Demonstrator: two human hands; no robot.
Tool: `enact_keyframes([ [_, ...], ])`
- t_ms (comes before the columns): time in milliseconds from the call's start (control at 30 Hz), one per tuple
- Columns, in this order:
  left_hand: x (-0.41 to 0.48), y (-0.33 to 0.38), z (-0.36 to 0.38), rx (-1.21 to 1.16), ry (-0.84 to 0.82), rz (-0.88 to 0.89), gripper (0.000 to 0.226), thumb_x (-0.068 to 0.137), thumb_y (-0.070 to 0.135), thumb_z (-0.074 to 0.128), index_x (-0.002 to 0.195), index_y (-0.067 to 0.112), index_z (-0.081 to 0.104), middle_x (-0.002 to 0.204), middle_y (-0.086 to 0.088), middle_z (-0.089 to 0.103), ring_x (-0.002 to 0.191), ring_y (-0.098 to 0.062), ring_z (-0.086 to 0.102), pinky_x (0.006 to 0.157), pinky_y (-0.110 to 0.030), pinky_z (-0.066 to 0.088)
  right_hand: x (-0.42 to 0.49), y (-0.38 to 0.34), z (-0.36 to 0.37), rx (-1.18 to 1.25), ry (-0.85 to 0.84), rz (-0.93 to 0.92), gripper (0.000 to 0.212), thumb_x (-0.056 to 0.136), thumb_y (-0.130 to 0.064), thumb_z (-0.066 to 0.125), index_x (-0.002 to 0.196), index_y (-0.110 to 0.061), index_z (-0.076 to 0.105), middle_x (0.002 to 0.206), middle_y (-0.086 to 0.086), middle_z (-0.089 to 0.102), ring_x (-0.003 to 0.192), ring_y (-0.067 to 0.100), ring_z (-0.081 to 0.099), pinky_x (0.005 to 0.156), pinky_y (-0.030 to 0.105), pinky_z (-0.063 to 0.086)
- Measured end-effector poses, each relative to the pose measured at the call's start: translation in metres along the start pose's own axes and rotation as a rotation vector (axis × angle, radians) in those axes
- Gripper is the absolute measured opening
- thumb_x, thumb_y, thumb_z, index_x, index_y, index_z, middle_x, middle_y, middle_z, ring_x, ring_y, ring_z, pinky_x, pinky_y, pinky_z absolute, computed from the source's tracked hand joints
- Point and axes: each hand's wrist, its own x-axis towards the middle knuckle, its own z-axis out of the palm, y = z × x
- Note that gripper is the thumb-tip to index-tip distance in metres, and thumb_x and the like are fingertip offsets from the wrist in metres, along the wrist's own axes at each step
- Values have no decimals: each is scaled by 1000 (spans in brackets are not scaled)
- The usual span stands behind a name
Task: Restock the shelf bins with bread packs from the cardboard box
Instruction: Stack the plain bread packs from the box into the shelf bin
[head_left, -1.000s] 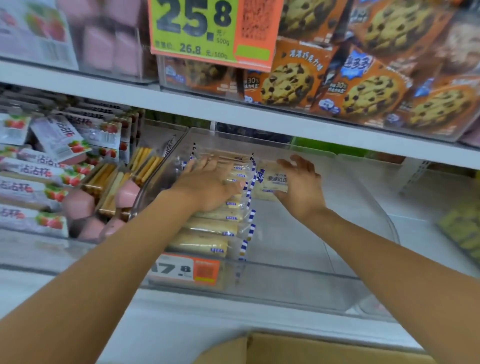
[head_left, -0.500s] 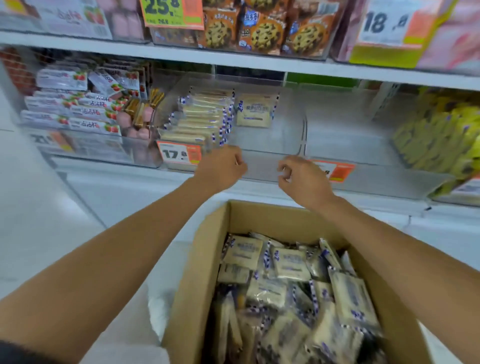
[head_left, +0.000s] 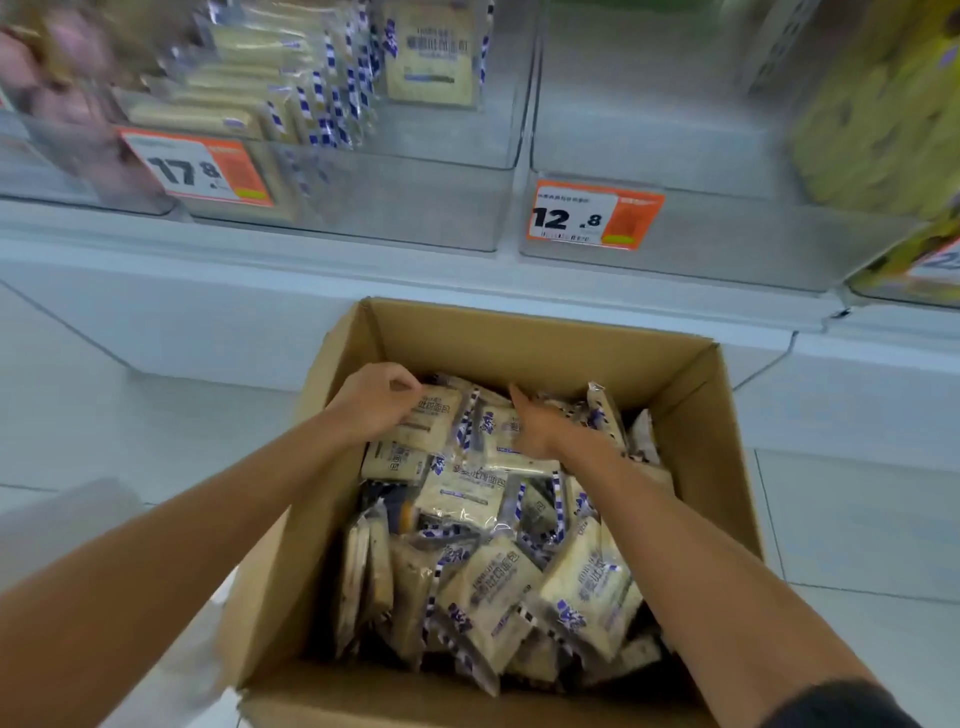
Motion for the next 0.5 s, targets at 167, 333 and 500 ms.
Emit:
enact_keyframes([
  [167,7,-1,12,-122,-22,-57,31,93,32,62,122,21,62,118,4,64,99,-13,64,86,-31,53,-3,6,-17,19,121,-110,40,83,-24,73,119,-12,59,111,4,58,100,23,56,83,34,48],
  [333,1,21,16,-282,-250,-60,81,73,57,75,140,18,50,129,-1,61,108,-14,61,88,-29,49,-47,-23,-62,517,95,-294,28,82,-25,75,109,-19,67,99,-6,66,86,9,61,78,25,48],
  [500,-22,15,-29,-240,-66,29,22,83,21,76,100,9,69,93,-7,74,83,-19,71,72,-31,56,-71,-17,-68,707,93,-185,54,87,-38,68,137,-28,50,130,-9,57,115,7,53,96,27,42],
])
